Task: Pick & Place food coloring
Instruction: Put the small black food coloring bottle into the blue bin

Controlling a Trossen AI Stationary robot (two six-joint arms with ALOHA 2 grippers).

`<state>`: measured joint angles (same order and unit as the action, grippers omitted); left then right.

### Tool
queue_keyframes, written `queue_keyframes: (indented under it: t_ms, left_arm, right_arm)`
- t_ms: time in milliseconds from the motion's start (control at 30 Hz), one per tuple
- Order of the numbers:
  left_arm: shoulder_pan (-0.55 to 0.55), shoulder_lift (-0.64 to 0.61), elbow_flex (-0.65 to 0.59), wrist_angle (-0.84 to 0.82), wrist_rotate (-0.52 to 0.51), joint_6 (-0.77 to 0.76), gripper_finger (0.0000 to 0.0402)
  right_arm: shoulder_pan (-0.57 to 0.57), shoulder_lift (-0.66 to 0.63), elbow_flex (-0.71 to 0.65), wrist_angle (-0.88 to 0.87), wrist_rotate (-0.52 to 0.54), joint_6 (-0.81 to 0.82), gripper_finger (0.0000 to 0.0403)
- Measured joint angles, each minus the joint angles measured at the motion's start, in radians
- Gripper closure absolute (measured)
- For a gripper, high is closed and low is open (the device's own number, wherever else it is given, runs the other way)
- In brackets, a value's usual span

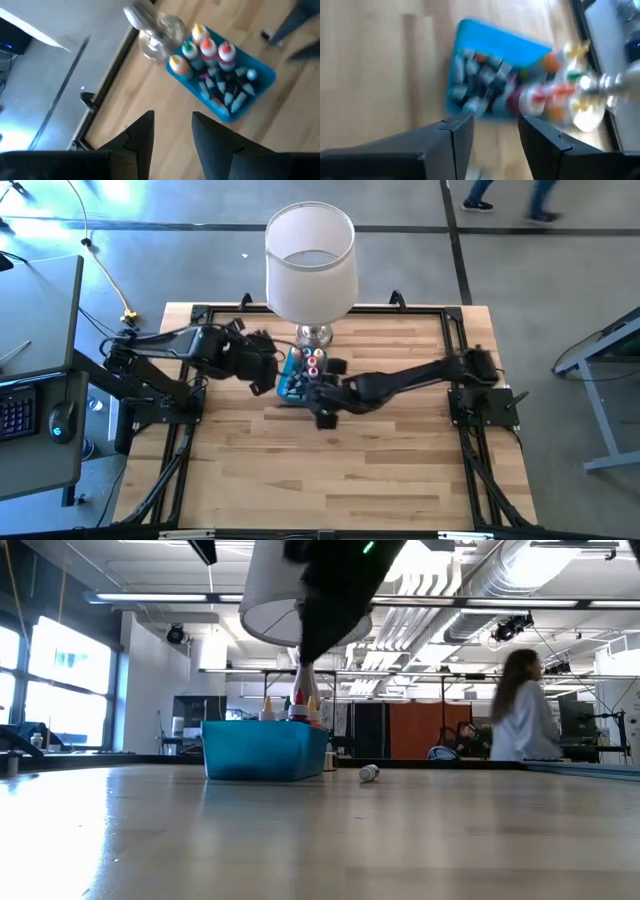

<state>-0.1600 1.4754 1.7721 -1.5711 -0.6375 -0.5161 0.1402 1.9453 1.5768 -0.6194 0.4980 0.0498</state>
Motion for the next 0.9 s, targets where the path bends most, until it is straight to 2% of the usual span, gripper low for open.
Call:
queue_keyframes:
  t_ms: [167, 267, 333, 433, 500, 600, 667, 767, 900]
  left_arm:
    - [-0.145, -0.059, -0.14, 0.013, -0.018, -0.184, 0.0273]
    - [-0.283, -0.092, -0.292, 0.089, -0.105, -0.395, 0.0273]
    - [-0.356, -0.093, -0.401, 0.246, -0.163, -0.504, 0.0273]
    - [-0.419, -0.08, -0.528, 0.543, -0.181, -0.58, 0.0273]
    - [-0.416, -0.037, -0.588, 0.78, -0.176, -0.518, 0.0273]
    - [-0.367, 0.058, -0.618, 1.049, -0.064, -0.353, 0.0273]
    - [-0.33, 0.132, -0.609, 1.214, -0.026, -0.281, 0.0273]
    - [-0.272, 0.254, -0.583, 1.362, -0.046, -0.266, 0.0273]
    - [-0.189, 0.392, -0.517, 1.423, -0.057, -0.323, 0.0273]
  right_arm:
    - [0.052, -0.148, -0.076, -0.276, 0.068, 0.158, 0.0254]
    - [0.077, -0.255, -0.216, -0.247, 0.111, 0.224, 0.0254]
    - [0.099, -0.328, -0.337, -0.175, 0.114, 0.264, 0.0254]
    - [0.127, -0.44, -0.523, -0.023, 0.172, 0.326, 0.0254]
    - [0.138, -0.514, -0.636, 0.079, 0.232, 0.362, 0.0254]
    - [0.142, -0.606, -0.775, 0.228, 0.3, 0.395, 0.0254]
    - [0.142, -0.666, -0.838, 0.312, 0.316, 0.371, 0.0254]
    - [0.143, -0.752, -0.905, 0.385, 0.3, 0.356, 0.0254]
    - [0.152, -0.85, -0.943, 0.401, 0.272, 0.354, 0.0253]
